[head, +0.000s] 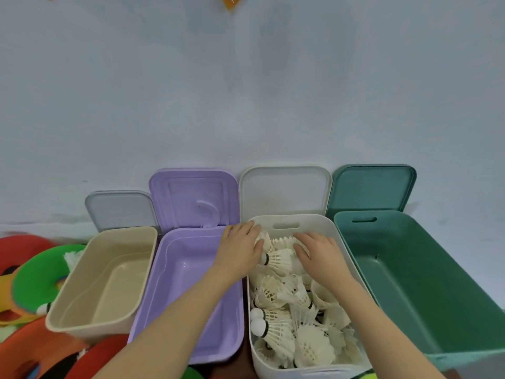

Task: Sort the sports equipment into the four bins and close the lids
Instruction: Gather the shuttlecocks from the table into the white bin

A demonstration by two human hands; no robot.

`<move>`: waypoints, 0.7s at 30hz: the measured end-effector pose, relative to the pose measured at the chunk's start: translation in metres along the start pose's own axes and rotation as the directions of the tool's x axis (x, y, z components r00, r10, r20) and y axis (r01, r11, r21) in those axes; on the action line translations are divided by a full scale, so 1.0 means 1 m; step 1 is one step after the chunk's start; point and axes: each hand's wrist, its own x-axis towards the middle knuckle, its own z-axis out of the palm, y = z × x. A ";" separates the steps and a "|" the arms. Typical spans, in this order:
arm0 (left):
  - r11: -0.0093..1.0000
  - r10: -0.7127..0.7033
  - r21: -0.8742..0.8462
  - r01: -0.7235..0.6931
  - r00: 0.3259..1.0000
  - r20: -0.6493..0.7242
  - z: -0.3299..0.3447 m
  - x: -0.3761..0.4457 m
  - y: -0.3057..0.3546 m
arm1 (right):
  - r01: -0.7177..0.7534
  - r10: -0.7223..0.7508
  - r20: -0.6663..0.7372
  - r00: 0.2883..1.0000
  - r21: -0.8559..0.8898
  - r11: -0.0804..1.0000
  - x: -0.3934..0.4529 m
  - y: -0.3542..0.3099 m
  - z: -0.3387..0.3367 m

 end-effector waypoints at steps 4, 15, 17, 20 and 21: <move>0.999 -0.048 0.014 0.050 0.990 -0.130 -0.038 -0.026 -0.019 | 0.082 -0.080 -0.065 0.995 0.027 0.996 -0.001 -0.037 -0.009; 0.976 -0.209 0.025 0.215 0.968 -0.136 -0.105 -0.110 -0.130 | 0.231 -0.225 -0.053 0.973 0.182 0.956 0.011 -0.183 0.016; 0.972 -0.223 0.043 0.232 0.962 -0.155 -0.112 -0.125 -0.159 | 0.237 -0.231 -0.054 0.971 0.191 0.953 0.015 -0.210 0.029; 0.965 -0.248 0.042 0.257 0.957 -0.149 -0.117 -0.148 -0.207 | 0.226 -0.223 -0.037 0.974 0.172 0.959 0.021 -0.254 0.047; 0.965 -0.256 0.030 0.262 0.957 -0.140 -0.119 -0.155 -0.224 | 0.226 -0.223 -0.033 0.974 0.167 0.960 0.024 -0.269 0.053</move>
